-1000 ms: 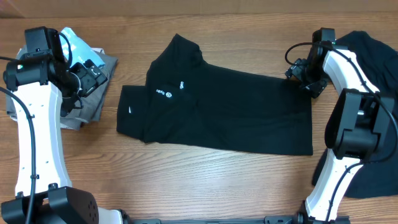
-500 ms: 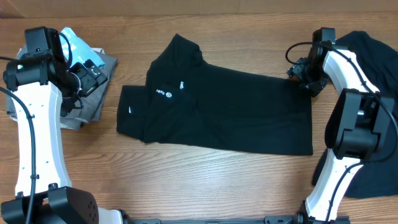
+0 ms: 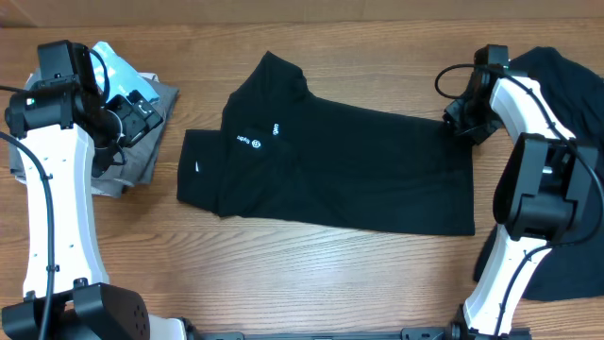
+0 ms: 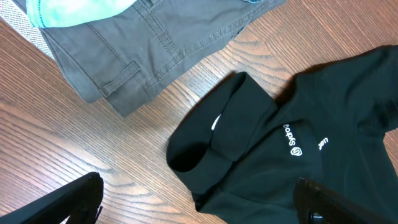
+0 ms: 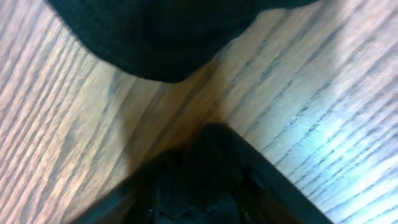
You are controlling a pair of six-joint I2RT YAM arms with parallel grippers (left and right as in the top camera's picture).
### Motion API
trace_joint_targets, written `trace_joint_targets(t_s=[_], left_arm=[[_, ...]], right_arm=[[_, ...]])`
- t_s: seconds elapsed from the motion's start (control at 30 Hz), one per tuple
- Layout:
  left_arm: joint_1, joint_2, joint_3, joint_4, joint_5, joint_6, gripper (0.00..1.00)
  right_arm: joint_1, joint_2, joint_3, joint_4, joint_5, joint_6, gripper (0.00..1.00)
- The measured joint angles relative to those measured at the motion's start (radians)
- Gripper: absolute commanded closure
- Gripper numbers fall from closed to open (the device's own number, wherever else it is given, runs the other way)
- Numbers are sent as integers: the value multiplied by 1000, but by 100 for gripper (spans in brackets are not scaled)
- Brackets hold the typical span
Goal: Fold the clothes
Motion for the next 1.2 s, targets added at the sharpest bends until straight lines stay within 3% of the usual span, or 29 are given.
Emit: trace_joint_targets(t_s=[0.27, 0.73, 1.03, 1.2], left_arm=[[0, 0, 0, 0, 0, 0, 0], [0, 0, 0, 6, 0, -1, 0], [0, 0, 0, 136, 18, -19, 0], [-18, 3, 1, 303, 186, 65, 0]], right_arm=[[-6, 2, 0, -15, 8, 0, 87], [-7, 3, 2, -20, 7, 3, 88], [-7, 3, 2, -20, 8, -4, 88], [-7, 3, 2, -20, 7, -7, 88]])
